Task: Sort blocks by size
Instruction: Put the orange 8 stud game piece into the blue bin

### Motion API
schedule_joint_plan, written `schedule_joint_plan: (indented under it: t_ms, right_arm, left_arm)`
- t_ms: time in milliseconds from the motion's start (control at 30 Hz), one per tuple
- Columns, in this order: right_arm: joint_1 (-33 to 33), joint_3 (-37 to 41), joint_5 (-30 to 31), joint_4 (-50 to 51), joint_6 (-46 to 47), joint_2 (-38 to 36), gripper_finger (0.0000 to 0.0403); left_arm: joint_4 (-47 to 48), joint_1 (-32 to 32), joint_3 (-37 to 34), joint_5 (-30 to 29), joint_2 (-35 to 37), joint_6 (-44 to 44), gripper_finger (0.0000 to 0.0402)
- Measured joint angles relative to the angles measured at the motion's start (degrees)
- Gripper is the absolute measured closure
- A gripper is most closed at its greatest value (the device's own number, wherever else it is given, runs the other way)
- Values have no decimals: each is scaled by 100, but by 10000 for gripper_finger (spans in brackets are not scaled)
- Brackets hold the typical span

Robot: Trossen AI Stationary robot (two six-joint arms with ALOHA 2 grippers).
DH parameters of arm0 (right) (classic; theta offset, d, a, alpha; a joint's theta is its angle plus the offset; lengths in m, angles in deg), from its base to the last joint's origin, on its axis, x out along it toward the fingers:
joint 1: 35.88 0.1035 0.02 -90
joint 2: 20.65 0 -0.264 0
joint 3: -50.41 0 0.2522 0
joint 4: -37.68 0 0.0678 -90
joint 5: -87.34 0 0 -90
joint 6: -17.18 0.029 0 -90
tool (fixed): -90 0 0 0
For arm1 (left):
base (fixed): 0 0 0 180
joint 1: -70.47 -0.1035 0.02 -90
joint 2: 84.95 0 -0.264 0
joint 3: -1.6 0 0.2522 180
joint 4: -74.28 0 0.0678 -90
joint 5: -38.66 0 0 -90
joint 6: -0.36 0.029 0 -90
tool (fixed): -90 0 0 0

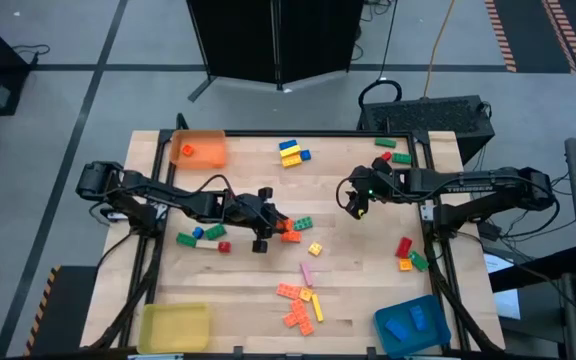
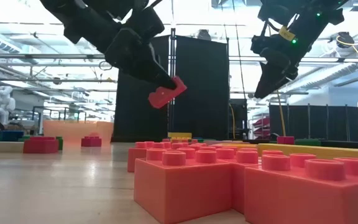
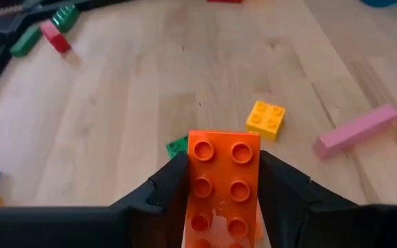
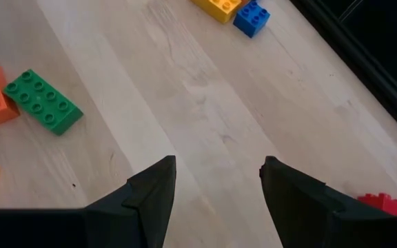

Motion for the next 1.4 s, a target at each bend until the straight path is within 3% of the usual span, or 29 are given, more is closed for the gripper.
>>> schedule_joint_plan:
  t_ms: [1000,1400]
  right_arm:
    - [0,-4,0,59,88,0,197]
    - [0,-7,2,-25,-43,0,198]
  left_arm:
    - [-5,-5,-7,87,-16,122,262]
    - [-525,-5,-66,-36,-704,-10,262]
